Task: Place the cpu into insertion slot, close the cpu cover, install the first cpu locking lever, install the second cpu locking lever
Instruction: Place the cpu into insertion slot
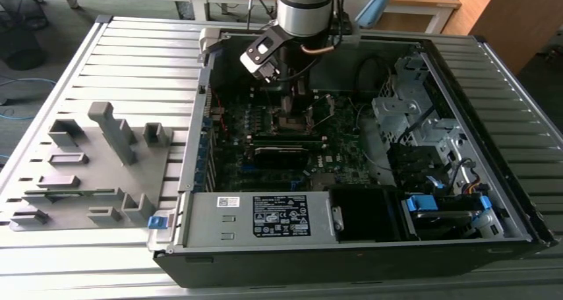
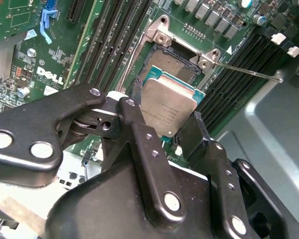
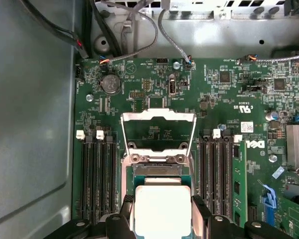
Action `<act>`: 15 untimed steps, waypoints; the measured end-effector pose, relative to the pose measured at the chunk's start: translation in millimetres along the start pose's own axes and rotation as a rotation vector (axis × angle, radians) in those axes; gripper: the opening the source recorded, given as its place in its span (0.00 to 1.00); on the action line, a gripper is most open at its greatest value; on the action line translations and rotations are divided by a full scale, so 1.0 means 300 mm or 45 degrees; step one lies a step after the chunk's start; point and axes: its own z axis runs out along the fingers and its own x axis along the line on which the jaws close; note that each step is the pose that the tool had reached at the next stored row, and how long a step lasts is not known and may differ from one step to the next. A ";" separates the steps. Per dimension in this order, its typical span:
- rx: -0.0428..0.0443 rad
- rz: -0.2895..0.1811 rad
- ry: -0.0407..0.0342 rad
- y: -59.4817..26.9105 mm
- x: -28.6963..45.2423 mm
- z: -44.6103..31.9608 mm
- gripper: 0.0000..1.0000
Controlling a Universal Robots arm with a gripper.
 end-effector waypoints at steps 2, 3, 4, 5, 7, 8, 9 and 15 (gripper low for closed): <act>0.000 0.000 0.0000 -0.001 0.000 0.007 0.54; 0.000 0.000 0.0000 -0.001 0.000 0.011 0.54; 0.000 0.000 -0.0003 -0.001 0.000 0.014 0.54; 0.000 -0.001 -0.0005 -0.001 0.000 0.014 0.54; 0.000 0.000 -0.0007 -0.001 0.000 0.014 0.54; 0.000 0.000 -0.0007 -0.001 0.000 0.014 0.54; 0.000 0.000 -0.0004 -0.001 0.000 0.014 0.54; 0.000 0.000 -0.0003 -0.007 0.000 0.022 0.54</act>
